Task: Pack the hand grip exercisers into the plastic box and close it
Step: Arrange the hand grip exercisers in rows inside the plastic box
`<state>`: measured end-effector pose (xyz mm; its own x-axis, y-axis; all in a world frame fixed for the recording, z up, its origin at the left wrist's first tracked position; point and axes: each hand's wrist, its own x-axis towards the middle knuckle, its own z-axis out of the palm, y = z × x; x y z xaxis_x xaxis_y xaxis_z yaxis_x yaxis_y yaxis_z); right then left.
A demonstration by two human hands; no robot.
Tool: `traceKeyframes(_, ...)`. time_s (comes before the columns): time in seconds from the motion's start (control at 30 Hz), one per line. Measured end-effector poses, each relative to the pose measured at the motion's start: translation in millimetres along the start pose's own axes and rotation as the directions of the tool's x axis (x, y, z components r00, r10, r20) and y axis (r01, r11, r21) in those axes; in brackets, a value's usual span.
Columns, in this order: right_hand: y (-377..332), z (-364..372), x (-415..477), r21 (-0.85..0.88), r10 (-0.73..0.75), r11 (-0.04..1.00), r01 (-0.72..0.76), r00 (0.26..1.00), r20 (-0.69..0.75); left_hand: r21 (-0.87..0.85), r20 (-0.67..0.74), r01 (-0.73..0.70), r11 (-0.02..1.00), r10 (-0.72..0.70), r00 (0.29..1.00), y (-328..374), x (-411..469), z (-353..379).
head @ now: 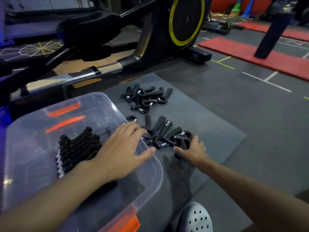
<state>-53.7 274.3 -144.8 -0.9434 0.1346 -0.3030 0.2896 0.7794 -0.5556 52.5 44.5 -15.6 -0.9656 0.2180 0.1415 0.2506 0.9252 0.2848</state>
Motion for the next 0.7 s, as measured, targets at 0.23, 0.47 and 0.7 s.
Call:
traceKeyframes(0.23, -0.8, 15.8, 13.6, -0.190, 0.035, 0.981, -0.031, 0.999, 0.022, -0.014, -0.016, -0.011, 1.000, 0.011, 1.000, -5.5, 1.6, 0.8)
traceKeyframes(0.47, -3.1, 19.0, 21.0, -0.148, 0.087, 0.985, -0.083, 0.996, 0.019, -0.044, 0.006, -0.027, 0.999, 0.027, 1.000, -10.6, -0.2, 2.5)
traceKeyframes(0.7, -5.1, -6.5, 15.7, 0.134, 0.067, 0.989, -0.063, 0.998, -0.021, -0.079, -0.013, -0.027, 0.997, 0.026, 1.000, -8.2, 1.4, -5.4)
